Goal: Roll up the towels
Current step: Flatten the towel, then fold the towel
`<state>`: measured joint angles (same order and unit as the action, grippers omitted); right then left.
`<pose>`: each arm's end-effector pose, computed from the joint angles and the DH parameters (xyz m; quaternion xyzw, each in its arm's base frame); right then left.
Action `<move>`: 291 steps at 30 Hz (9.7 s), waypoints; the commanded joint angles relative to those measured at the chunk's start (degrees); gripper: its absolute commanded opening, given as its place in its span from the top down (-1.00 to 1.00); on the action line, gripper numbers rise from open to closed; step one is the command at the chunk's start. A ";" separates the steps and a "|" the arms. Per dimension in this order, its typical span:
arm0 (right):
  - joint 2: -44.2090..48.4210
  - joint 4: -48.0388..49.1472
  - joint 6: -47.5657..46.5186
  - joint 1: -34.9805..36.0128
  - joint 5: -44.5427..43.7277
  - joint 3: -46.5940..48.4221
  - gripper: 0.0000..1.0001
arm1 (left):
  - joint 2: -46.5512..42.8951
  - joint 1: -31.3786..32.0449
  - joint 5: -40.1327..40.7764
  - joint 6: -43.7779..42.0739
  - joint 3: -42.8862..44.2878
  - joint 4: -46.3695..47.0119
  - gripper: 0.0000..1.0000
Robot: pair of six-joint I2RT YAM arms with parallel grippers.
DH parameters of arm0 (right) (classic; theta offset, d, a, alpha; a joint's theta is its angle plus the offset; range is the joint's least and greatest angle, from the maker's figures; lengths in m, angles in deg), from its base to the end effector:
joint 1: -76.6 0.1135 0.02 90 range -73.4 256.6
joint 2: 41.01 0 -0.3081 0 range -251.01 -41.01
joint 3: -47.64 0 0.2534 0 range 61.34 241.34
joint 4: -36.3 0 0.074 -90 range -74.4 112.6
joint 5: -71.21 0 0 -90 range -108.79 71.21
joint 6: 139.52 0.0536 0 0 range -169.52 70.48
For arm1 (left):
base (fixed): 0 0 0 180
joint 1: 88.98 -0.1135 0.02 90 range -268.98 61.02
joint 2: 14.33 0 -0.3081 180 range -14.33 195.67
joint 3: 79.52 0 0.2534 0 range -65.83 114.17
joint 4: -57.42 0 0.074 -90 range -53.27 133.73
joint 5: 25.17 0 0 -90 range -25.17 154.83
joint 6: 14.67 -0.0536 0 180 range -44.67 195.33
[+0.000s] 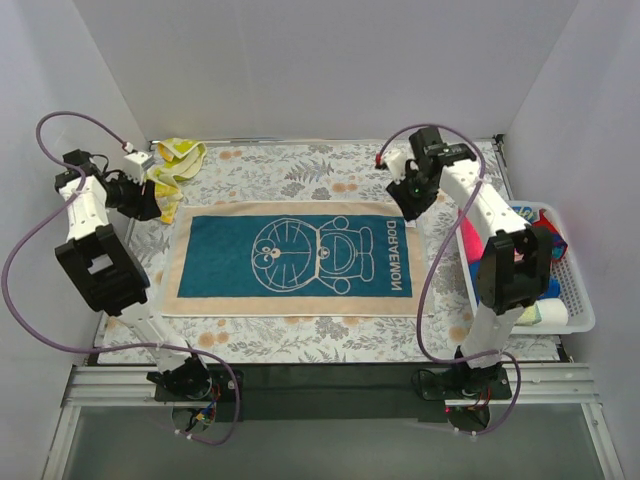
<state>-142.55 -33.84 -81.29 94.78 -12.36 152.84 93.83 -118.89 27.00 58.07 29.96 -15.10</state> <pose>0.3642 0.1259 0.3149 -0.4231 0.8812 0.0304 0.2086 0.3691 0.1744 0.3020 -0.0502 0.9334 -0.2313 0.2696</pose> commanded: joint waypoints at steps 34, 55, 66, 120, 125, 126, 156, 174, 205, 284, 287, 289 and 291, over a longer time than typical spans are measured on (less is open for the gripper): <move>-34.52 9.69 6.89 -8.51 -5.73 25.13 0.16 | 5.04 8.73 4.16 12.42 2.21 11.37 -0.23; -32.32 9.51 9.18 -13.08 4.81 26.97 0.13 | 6.98 10.84 4.77 12.60 4.94 10.66 -0.23; -34.69 9.78 9.53 -12.99 5.08 28.82 0.15 | 6.89 11.01 5.57 12.86 4.58 10.66 -0.23; -30.04 9.78 5.40 -11.49 2.79 19.24 0.97 | 25.79 13.21 17.70 12.25 16.37 11.10 0.22; -29.77 9.69 5.14 -11.49 2.62 18.89 0.97 | 26.14 13.21 16.73 12.16 15.48 11.11 0.29; -29.86 9.69 5.05 -11.49 2.62 18.89 0.97 | 26.05 13.21 16.47 12.16 15.31 11.02 0.34; -17.39 9.34 -0.22 -13.25 6.48 18.46 0.97 | 16.56 7.94 5.31 12.78 19.88 9.44 1.00; 6.08 6.88 -7.59 -13.16 11.32 -11.51 0.97 | 0.66 -2.78 -4.36 -19.37 4.07 -10.59 1.00; 8.10 3.02 -8.31 -9.82 9.82 -22.51 0.97 | -6.91 -5.25 5.39 -25.55 -18.10 -2.95 1.00; 6.09 6.96 -8.14 -2.53 2.61 -29.98 0.97 | -6.74 -9.29 12.07 -27.31 -25.47 -4.02 1.00; 5.30 7.23 -7.87 -1.83 2.70 -30.33 0.97 | -5.77 -9.29 12.51 -26.17 -26.79 -1.03 1.00; 5.21 7.14 -7.78 -1.56 2.79 -30.33 0.97 | -5.33 -9.29 12.86 -25.99 -26.62 -0.94 1.00; 5.65 6.88 -7.96 -1.47 2.53 -30.33 0.91 | -5.24 -9.29 13.04 -26.25 -26.62 -1.02 0.93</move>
<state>-137.39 -26.48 -89.18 93.03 -9.04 123.22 89.24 -127.63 38.06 31.98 3.21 -19.36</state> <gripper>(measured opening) 0.037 0.034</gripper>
